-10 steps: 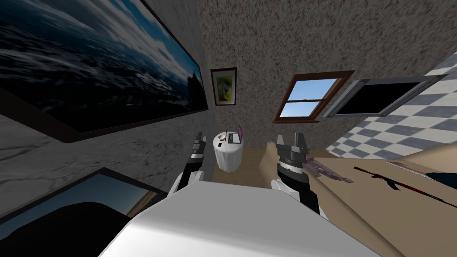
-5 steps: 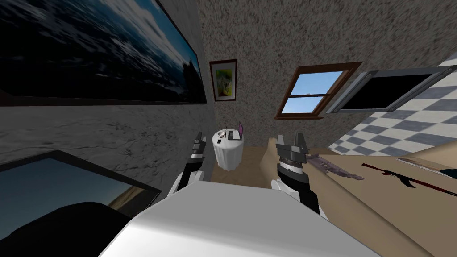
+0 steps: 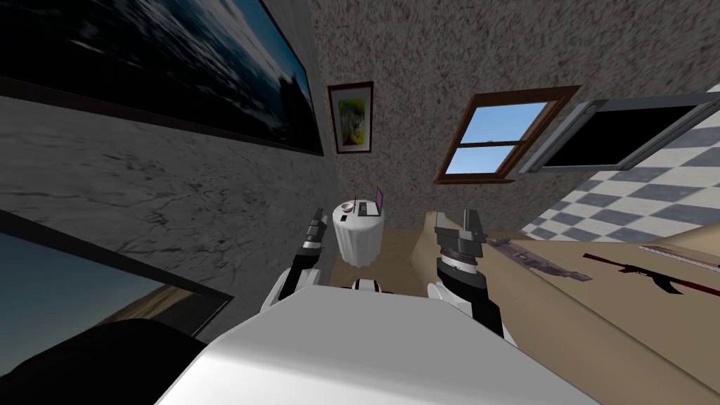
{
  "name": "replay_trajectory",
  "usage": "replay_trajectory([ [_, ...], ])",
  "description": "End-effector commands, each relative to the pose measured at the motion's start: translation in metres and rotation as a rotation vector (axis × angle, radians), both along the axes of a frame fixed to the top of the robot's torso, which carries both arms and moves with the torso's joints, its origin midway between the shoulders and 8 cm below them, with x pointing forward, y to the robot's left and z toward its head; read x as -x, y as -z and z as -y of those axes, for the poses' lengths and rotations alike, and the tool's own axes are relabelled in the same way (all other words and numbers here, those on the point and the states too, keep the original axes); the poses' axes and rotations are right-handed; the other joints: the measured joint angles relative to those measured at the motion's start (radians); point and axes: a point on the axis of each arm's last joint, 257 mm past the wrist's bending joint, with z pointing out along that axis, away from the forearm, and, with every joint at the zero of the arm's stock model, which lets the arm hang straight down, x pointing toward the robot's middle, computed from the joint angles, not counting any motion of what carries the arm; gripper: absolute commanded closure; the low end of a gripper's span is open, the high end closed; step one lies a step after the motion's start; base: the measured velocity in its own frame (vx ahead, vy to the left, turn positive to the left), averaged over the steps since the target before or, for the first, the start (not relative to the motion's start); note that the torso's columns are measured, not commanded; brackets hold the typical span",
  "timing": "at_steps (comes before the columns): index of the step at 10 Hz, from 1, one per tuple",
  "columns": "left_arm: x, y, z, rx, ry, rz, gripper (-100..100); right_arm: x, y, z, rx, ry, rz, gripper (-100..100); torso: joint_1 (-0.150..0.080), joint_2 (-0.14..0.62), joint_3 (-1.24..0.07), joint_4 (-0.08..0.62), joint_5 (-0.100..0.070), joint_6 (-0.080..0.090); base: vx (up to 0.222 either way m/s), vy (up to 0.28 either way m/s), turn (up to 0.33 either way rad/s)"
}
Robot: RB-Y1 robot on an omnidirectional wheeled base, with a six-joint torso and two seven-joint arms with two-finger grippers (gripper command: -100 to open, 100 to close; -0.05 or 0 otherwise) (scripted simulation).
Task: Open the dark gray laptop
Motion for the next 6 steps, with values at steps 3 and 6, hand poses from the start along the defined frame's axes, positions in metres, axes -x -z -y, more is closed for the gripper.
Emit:
replay_trajectory([
  [3,-0.025,0.021,0.02,-0.104,0.021,-0.081,-100,0.0,0.0,0.0,0.0,0.0,0.0,0,0.002,0.002,0.0,0.002,0.0,0.0,0.055,-0.058,0.003],
  [6,-0.043,0.036,0.031,-0.166,0.022,-0.135,-100,0.0,0.0,0.0,0.0,0.0,0.0,0,0.001,0.003,0.0,0.002,0.0,0.0,0.062,-0.068,0.003],
])
